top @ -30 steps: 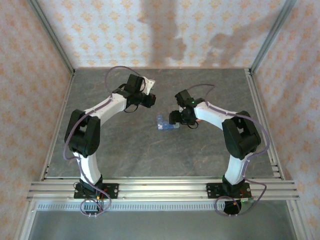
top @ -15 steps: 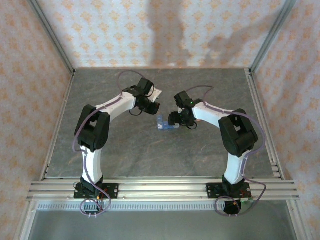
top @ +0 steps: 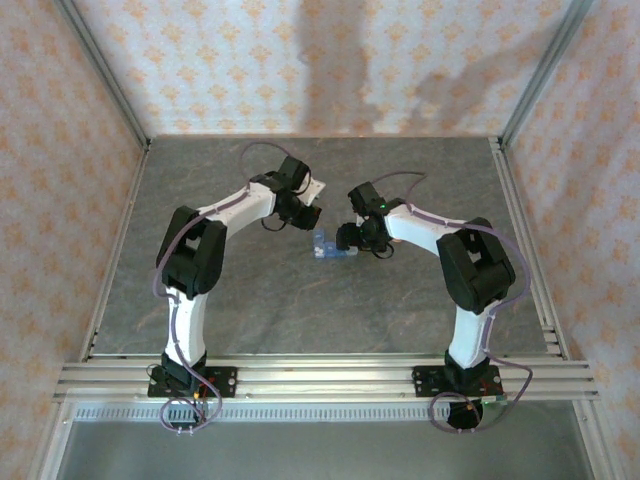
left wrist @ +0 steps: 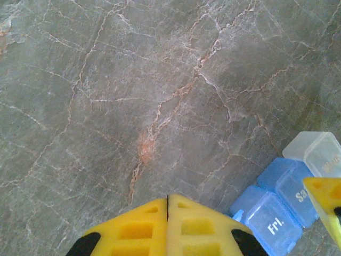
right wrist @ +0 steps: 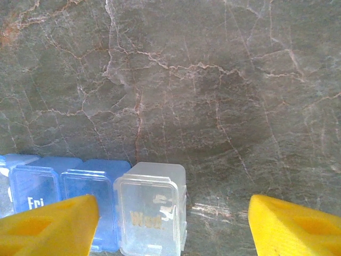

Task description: Sort the pills into containers

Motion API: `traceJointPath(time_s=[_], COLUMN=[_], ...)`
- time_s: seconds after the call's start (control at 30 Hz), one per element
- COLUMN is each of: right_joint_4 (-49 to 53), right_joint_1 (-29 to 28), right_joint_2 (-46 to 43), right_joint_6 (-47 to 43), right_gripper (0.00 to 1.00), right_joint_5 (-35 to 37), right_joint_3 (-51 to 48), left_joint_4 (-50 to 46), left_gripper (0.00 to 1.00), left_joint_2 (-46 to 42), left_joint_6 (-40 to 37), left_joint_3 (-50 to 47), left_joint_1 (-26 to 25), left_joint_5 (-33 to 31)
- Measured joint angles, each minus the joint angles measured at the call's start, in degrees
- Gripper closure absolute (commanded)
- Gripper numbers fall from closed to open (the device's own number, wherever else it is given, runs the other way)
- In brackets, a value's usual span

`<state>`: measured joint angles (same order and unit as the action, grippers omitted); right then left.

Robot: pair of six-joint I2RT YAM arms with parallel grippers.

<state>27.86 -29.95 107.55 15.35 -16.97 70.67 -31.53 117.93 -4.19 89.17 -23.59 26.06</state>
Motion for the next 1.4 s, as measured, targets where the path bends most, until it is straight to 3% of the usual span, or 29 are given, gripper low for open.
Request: traceJointPath(time_s=[0.67, 1.4], right_joint_4=[-0.5, -0.9], right_joint_1=[0.0, 0.0], right_joint_2=[0.0, 0.0], right_joint_6=[0.9, 1.8], right_gripper=[0.27, 0.28], right_joint_5=[0.0, -0.2], right_joint_3=[-0.2, -0.5], left_joint_4=[-0.6, -0.3], left_gripper=[1.00, 1.00], left_joint_2=[0.1, -4.1], left_joint_6=[0.0, 0.2], left_joint_3=[0.3, -8.0], left_joint_1=[-1.0, -4.7], left_joint_5=[0.7, 2.0])
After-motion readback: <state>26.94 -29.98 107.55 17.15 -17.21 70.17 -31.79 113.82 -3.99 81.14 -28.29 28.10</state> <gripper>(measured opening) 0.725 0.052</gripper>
